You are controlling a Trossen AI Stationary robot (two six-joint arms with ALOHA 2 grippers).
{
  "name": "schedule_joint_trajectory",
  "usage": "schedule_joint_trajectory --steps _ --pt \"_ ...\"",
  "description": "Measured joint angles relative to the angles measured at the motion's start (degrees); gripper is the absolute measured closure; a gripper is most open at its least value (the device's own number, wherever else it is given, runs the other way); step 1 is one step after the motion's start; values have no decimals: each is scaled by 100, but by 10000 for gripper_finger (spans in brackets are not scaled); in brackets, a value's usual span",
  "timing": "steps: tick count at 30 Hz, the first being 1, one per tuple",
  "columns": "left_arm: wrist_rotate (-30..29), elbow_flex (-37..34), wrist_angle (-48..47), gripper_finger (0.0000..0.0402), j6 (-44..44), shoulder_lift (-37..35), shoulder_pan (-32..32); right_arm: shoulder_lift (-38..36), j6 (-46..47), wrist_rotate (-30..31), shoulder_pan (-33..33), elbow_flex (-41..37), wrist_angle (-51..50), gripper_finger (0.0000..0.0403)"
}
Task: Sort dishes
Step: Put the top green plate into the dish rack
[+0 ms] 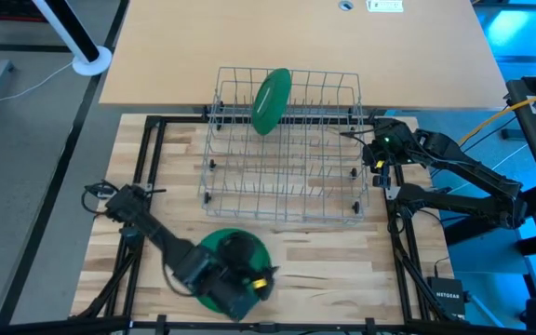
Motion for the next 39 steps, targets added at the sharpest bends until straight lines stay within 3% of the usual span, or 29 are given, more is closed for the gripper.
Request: schedule_joint_trajectory --steps 7,11,14,30,35,39 --pt "952 -1 -2133 18 -2195 7 -407 0 -25 0 0 0 0 249" --pt "1218 -237 -2046 18 -2254 -10 -596 0 -33 0 0 0 0 249" --pt "1376 -477 -2057 18 -2792 -4 -625 -1 -35 1 2 0 5 249" --pt "3068 -1683 -2086 18 -3797 9 -633 -2 -39 2 2 0 144 249" --pt "3199 -1925 -2078 19 -3953 9 -689 0 -42 0 2 0 142 249" --pt "3204 -2104 -2018 47 -4089 9 -718 -2 -42 2 0 0 140 249"
